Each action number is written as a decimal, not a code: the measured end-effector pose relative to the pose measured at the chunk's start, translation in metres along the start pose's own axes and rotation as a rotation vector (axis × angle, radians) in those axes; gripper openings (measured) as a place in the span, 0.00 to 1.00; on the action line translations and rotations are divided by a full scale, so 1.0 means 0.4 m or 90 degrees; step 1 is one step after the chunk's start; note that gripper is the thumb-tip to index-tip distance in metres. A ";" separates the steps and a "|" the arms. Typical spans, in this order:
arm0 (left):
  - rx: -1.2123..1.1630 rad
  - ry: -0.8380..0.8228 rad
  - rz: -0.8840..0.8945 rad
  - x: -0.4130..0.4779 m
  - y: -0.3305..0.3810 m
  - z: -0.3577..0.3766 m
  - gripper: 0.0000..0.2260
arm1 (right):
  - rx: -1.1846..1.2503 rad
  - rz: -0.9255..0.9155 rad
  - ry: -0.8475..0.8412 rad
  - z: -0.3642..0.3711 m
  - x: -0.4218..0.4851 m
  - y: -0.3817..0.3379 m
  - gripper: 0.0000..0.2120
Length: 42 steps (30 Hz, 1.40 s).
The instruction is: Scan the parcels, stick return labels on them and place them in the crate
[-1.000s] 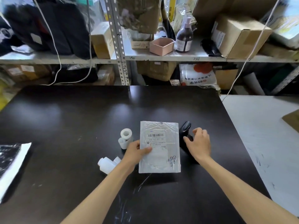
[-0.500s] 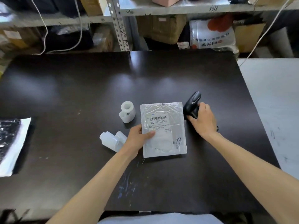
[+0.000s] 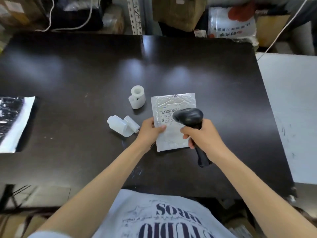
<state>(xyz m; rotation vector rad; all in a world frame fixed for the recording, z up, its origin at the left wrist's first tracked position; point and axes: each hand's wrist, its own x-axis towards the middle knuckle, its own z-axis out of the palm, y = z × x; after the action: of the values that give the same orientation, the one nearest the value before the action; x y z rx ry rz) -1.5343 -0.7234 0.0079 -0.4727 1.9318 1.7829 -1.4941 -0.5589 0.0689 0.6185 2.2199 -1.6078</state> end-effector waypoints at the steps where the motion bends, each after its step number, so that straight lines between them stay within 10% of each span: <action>1: 0.006 0.006 -0.002 -0.008 -0.005 0.001 0.14 | 0.007 -0.001 -0.006 0.009 -0.012 0.006 0.03; 42: 0.047 0.026 -0.033 -0.041 -0.062 -0.009 0.18 | 0.000 0.007 -0.014 0.076 -0.078 0.008 0.04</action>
<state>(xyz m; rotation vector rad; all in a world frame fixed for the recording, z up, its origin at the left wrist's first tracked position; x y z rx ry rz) -1.5076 -0.7304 -0.0034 -0.5327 1.9867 1.6765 -1.4657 -0.5917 0.0727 0.6102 2.1975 -1.6005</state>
